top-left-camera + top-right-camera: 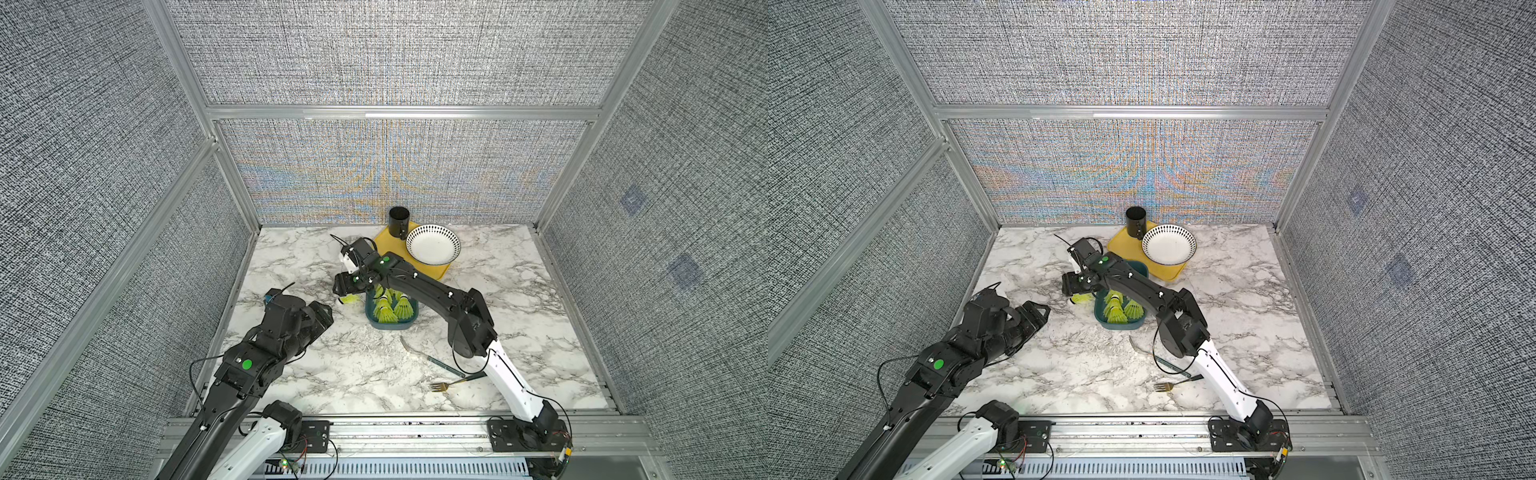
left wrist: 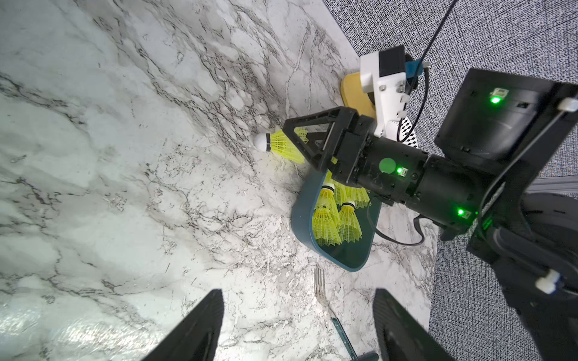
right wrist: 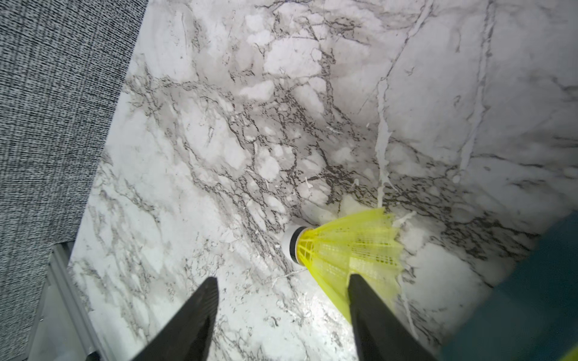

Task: Put the shuttlecocks into the storage box
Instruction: Pick up the shuttlecock at the center of the board.

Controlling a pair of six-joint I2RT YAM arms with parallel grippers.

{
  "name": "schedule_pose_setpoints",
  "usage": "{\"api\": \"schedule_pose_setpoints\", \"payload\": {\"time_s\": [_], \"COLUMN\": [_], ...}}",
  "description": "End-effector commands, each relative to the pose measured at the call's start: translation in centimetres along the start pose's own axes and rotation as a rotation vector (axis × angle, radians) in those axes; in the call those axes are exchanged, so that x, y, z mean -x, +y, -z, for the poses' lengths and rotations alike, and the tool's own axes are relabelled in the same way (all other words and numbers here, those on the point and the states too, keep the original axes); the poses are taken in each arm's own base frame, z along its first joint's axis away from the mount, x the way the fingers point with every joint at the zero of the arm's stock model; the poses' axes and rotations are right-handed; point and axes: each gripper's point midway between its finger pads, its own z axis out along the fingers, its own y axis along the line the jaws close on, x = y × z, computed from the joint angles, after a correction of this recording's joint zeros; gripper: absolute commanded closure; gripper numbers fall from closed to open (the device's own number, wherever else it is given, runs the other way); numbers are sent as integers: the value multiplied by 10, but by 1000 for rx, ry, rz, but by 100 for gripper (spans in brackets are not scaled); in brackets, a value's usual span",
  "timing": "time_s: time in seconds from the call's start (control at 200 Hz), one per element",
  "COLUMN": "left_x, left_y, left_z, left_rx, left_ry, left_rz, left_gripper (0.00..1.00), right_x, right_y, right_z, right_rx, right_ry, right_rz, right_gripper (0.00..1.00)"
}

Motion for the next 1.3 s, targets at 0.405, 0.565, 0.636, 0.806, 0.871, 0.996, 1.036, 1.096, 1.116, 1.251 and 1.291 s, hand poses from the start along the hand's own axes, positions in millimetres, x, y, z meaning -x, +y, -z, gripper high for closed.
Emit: {"api": "schedule_pose_setpoints", "payload": {"time_s": [0.405,0.565,0.636,0.806,0.871,0.996,1.036,1.096,1.116,1.251,1.291], "left_x": [-27,-35,-39,-37,-36,-33,-32,-29,-28,-20,-18], "left_y": [35,47,50,50,49,45,43,40,38,22,14], "left_z": [-14,-18,-21,-20,-20,-19,-18,-17,-17,-16,-17], "left_rx": [-26,-54,-55,-55,-54,-53,-54,-58,-61,-110,-140], "left_ry": [42,51,67,63,64,62,59,55,54,39,39], "left_rz": [74,140,157,157,157,146,141,139,137,122,117], "left_gripper": [11,12,12,12,12,12,12,12,12,12,12], "right_x": [-15,-16,-16,-14,-11,-1,2,9,11,21,21], "right_y": [-4,-3,-3,0,4,14,18,24,25,34,34], "right_z": [-17,-18,-19,-16,-12,0,7,18,22,55,65], "right_rx": [88,94,96,107,118,133,138,143,143,111,87], "right_ry": [82,84,85,80,69,30,15,-13,-23,-89,-111], "right_rz": [-89,-95,-97,-103,-102,-87,-81,-71,-68,-44,-40], "right_gripper": [46,57,64,89,99,100,100,100,100,100,100]}}
